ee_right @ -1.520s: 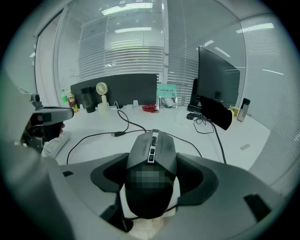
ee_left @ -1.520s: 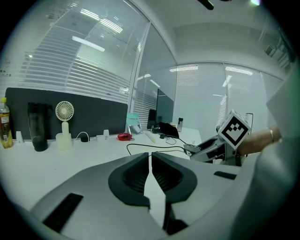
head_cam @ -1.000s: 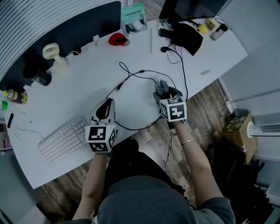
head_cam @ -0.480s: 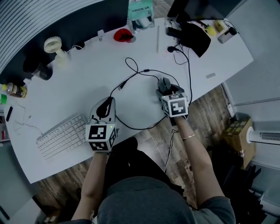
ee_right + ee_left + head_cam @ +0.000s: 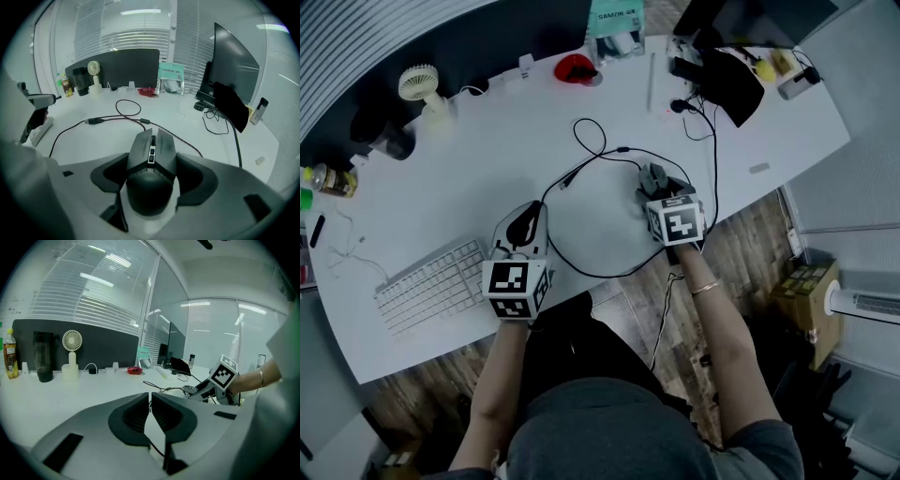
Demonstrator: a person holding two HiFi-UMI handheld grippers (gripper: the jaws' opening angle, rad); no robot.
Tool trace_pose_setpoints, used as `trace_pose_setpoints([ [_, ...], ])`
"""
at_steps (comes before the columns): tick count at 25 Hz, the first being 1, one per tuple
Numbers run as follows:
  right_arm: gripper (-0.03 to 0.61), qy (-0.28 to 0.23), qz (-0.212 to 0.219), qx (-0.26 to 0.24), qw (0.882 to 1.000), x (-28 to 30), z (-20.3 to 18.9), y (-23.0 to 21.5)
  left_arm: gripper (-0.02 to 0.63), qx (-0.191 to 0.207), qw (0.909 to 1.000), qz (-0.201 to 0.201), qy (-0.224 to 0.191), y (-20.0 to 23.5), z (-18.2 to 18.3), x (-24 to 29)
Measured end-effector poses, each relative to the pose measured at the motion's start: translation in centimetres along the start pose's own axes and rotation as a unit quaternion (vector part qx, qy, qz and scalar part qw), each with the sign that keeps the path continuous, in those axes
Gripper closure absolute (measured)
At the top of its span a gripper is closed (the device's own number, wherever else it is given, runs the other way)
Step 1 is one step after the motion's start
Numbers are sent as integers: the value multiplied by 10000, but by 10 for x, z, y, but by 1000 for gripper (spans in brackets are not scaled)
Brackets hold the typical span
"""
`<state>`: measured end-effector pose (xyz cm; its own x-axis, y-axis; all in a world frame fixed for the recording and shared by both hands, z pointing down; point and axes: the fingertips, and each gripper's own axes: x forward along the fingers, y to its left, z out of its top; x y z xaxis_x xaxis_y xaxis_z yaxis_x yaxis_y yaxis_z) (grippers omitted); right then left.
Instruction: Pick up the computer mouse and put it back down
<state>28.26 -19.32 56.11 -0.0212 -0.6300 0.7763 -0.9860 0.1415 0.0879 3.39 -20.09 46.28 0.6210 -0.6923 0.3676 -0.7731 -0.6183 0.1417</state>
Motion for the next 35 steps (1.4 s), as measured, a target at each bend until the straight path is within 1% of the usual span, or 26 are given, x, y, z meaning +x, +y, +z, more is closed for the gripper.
trace_pose_setpoints([
  [10, 273, 41, 123, -96, 9999, 16, -1, 0, 578, -48, 10000, 47, 37, 5, -3, 3],
  [18, 262, 37, 305, 189, 9993, 15, -1, 0, 578, -59, 10000, 34, 45, 6, -4, 5],
  [24, 262, -14, 303, 153, 9994, 12, 2, 1, 578, -48, 10000, 7, 59, 5, -5, 5],
  [26, 259, -64, 287, 143, 9995, 13, 0, -1, 578, -37, 10000, 1, 56, 4, -5, 5],
  [29, 235, -246, 251, 201, 9992, 13, 3, -2, 578, -15, 10000, -4, 47, 4, -3, 4],
  [35, 242, -582, 136, 311, 9977, -7, 16, 2, 578, 39, 10000, 0, 16, 6, 0, -1],
])
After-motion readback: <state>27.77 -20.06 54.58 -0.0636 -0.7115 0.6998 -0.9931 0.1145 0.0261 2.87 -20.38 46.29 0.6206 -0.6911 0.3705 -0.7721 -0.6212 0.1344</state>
